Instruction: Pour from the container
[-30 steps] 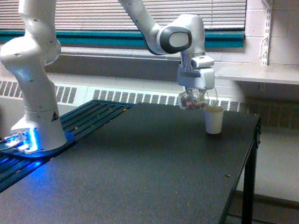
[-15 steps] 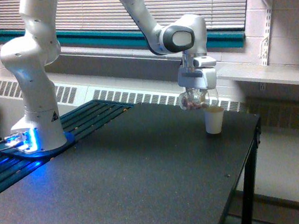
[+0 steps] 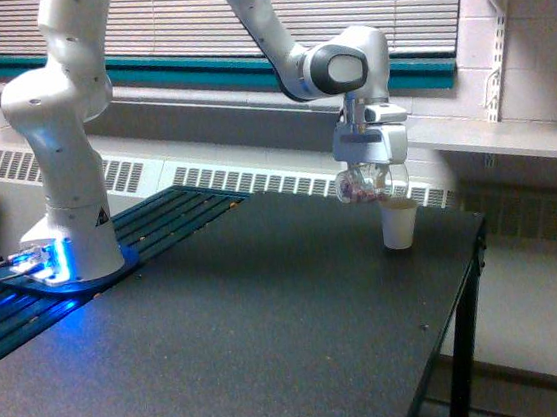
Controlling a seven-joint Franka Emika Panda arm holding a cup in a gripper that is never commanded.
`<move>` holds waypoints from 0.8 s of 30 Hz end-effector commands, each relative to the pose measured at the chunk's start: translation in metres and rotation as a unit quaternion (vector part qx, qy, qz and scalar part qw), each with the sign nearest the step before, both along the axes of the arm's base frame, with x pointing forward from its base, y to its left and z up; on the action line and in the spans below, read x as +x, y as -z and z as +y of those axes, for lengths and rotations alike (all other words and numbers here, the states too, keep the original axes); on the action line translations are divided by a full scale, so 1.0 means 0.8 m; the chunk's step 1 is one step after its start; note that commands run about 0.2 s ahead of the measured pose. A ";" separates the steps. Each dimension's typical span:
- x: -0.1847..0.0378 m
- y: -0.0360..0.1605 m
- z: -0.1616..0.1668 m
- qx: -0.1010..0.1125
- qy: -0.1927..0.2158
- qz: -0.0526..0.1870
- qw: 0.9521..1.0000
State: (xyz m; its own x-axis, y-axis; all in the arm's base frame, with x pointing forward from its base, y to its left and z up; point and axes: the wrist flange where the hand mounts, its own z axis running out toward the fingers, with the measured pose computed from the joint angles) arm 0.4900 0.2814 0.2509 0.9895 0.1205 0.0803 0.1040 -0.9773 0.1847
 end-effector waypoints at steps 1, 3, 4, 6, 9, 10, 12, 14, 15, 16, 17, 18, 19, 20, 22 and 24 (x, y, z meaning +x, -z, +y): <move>0.005 -0.002 0.002 -0.010 -0.002 0.000 1.000; 0.006 -0.003 0.003 -0.012 -0.003 0.000 1.000; 0.007 -0.003 0.003 -0.013 -0.003 -0.001 1.000; 0.008 -0.004 0.003 -0.016 -0.004 0.000 1.000; 0.010 -0.005 0.003 -0.020 -0.006 0.000 1.000; 0.010 -0.006 0.003 -0.022 -0.007 0.000 1.000; 0.011 -0.006 0.003 -0.025 -0.008 0.002 1.000; 0.012 -0.007 0.003 -0.029 -0.011 0.002 1.000; 0.012 -0.007 0.003 -0.030 -0.012 0.004 0.999; 0.012 -0.006 0.003 -0.032 -0.013 0.004 0.999; 0.012 -0.006 0.004 -0.034 -0.015 0.005 0.999; 0.012 -0.006 0.004 -0.036 -0.016 0.005 0.999; 0.012 -0.006 0.004 -0.037 -0.017 0.006 0.999; 0.012 -0.006 0.004 -0.039 -0.018 0.007 0.999; 0.013 -0.007 0.005 -0.042 -0.019 0.007 0.999; 0.014 -0.008 0.005 -0.044 -0.021 0.006 0.999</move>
State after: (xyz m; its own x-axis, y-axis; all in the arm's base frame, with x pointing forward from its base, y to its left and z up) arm 0.5001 0.2813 0.2545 0.9883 0.1413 0.0568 0.1229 -0.9601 0.2511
